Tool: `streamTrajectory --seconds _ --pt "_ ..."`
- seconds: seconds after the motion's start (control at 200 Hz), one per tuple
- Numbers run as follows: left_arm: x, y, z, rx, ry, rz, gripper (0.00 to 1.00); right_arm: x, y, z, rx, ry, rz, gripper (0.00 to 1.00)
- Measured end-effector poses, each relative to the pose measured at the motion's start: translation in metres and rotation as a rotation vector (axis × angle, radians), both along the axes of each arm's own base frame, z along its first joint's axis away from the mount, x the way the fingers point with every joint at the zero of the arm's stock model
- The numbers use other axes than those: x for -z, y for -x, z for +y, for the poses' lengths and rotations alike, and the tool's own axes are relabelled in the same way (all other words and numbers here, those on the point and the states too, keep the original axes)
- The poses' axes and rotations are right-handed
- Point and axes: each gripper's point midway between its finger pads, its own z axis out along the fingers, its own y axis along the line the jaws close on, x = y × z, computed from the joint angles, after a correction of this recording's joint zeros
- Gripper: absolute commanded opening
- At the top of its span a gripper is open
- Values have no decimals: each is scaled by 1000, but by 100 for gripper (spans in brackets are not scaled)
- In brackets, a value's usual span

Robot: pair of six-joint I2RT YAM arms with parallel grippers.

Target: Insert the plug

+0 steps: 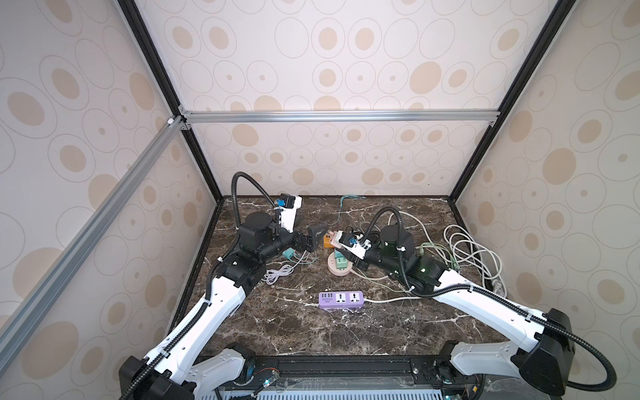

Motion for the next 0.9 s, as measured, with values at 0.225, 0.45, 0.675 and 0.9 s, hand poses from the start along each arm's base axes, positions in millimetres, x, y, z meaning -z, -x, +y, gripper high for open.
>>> streamTrajectory --seconds 0.225,0.45,0.675,0.9 --pt "15 18 -8 162 39 126 83 10 7 7 -56 34 -73 24" --pt "38 35 -17 274 16 250 81 1 14 13 -102 18 -145 24" --pt "37 43 -22 325 31 272 62 -11 20 22 -124 8 -218 23" --pt "32 46 -27 368 64 273 35 -7 18 28 -125 9 -222 23"
